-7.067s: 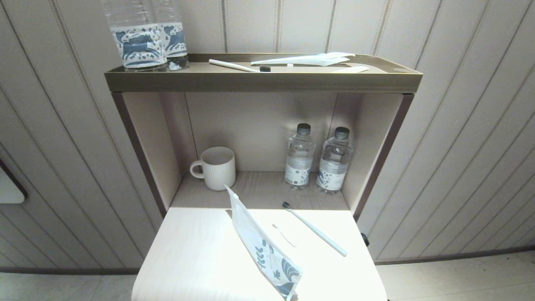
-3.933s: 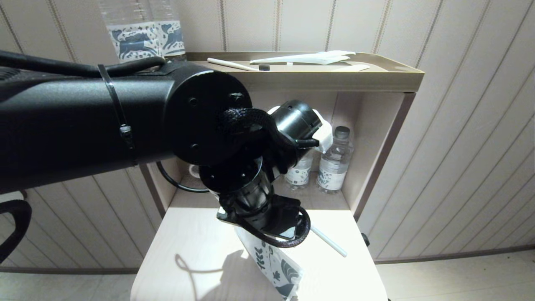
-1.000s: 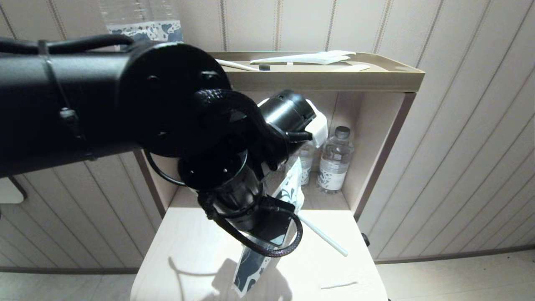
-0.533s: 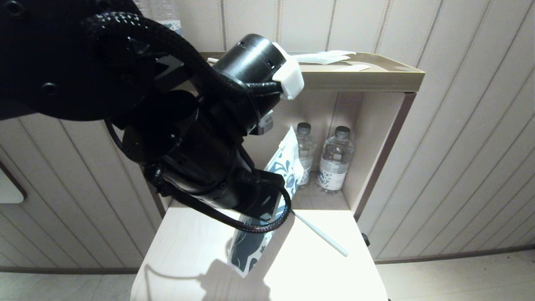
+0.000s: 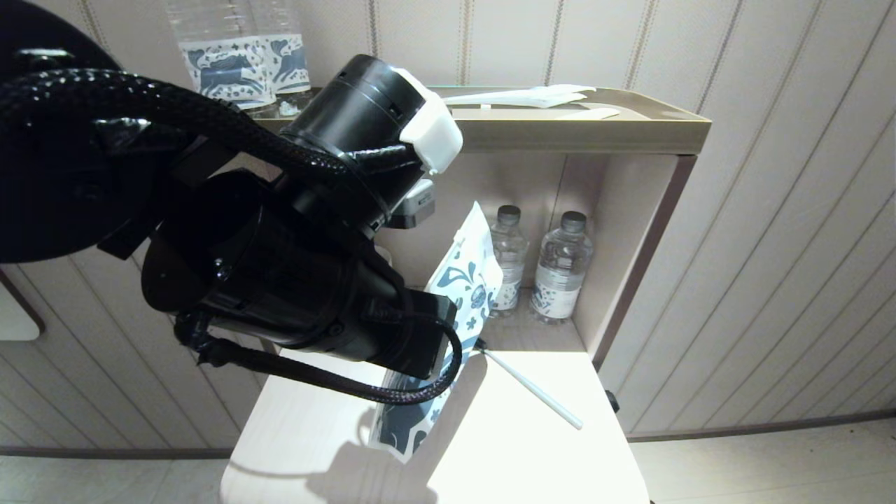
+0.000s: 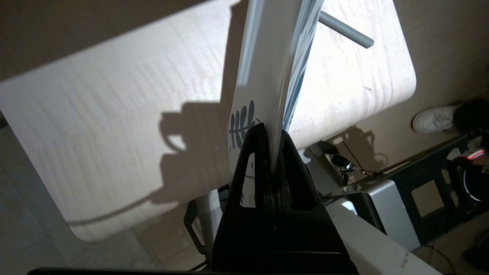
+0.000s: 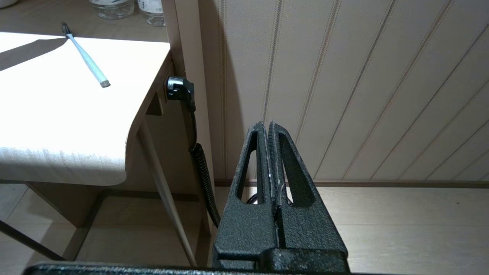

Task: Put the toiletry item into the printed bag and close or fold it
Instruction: Hand it to the other hand

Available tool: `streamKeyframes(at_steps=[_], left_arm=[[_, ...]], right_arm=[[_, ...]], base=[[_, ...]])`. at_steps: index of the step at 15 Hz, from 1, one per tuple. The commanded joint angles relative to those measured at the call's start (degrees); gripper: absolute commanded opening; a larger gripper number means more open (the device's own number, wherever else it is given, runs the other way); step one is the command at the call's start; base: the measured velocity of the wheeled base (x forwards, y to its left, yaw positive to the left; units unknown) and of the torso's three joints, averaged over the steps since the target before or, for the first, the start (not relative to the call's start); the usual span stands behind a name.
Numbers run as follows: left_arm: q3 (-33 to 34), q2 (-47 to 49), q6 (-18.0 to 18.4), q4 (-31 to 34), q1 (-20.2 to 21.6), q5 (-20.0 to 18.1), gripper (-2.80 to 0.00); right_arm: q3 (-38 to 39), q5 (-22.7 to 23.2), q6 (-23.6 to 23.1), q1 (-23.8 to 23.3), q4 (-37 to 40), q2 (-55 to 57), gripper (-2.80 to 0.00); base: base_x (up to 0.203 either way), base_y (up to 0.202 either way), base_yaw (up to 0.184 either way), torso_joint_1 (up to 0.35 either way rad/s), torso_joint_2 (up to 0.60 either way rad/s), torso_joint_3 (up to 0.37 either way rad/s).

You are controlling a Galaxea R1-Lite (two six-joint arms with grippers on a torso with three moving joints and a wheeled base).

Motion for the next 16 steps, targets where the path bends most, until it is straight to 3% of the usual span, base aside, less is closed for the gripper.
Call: streamKeyframes(at_steps=[1,6,8,12,16], left_arm=[[0.6,-1.1,-0.1,0.2,0.0,0.1,-2.80],[1.2,-1.4,1.3,-0.8,0.0,-0.5,-2.80],[1.3,-2.3,2.4,-1.1,0.0,-4.0,-2.80],[5.7,-6.8,8.1,-2.2,0.0,-13.7,-2.80],[18.7,-11.1,17.6,-13.8,0.0,-18.9,-2.80]], right_arm=[[0.0,0.0,0.0,0.0,0.0,0.0,-2.80],[0.0,0.0,0.0,0.0,0.0,0.0,-2.80],[-0.2,0.1,0.0,0.0,0.6,0.0,-2.80],[-1.6,0.1,-0.1,0.0,5.2,0.0,-2.80],[-1.8,0.2,-0.2,0.0,5.6,0.0,-2.80]], base=[[0.000,0.000,0.000,0.000,0.00,0.000],[0.000,0.000,0.000,0.000,0.00,0.000],[0.000,0.000,0.000,0.000,0.00,0.000],[0.000,0.000,0.000,0.000,0.00,0.000],[0.000,0.000,0.000,0.000,0.00,0.000]])
